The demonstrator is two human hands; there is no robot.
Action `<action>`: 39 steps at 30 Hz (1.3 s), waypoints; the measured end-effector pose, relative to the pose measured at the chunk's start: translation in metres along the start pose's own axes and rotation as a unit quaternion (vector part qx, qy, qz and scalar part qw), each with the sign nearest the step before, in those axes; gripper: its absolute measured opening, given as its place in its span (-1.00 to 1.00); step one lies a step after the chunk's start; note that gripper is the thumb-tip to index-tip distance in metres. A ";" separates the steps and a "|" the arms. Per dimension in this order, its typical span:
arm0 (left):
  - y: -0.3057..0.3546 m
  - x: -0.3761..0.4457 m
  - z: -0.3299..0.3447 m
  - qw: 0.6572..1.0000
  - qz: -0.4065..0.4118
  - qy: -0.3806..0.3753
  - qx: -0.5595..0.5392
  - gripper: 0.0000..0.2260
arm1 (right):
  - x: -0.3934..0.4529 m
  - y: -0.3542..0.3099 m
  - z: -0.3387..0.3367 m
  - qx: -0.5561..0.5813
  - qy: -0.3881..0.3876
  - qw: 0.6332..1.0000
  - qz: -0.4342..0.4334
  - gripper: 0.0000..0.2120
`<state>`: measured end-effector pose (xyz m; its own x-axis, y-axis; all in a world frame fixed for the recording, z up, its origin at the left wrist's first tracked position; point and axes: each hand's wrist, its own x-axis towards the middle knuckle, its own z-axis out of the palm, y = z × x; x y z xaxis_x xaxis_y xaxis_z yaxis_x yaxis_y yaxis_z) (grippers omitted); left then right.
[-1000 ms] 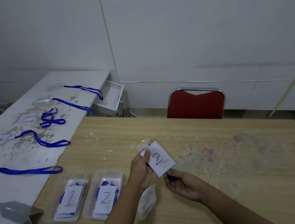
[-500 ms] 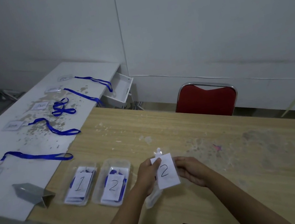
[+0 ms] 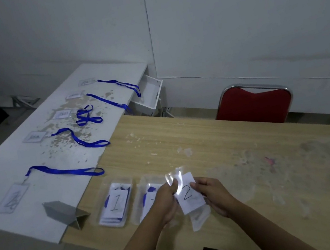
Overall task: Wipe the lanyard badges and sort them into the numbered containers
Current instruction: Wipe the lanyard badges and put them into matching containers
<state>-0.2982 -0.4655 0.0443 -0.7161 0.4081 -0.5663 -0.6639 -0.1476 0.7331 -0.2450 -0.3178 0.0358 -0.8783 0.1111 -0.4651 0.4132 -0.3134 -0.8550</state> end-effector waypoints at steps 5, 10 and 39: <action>0.021 0.008 -0.040 0.999 -0.035 -0.011 -0.004 -0.67 | 0.016 0.018 0.042 0.061 0.018 0.996 0.062 -0.78; 0.035 0.018 -0.079 0.997 -0.070 -0.039 0.016 -0.67 | 0.024 0.033 0.079 0.106 0.050 0.992 0.046 -0.73; 0.051 0.040 -0.140 0.953 -0.130 -0.170 0.215 -0.90 | 0.009 0.080 0.148 0.125 0.270 0.955 0.016 -0.78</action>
<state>-0.3907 -0.5826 0.0066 -0.3805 0.6598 -0.6480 -0.6075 0.3500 0.7131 -0.2558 -0.4810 -0.0030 -0.5858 0.5467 -0.5983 0.3086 -0.5321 -0.7884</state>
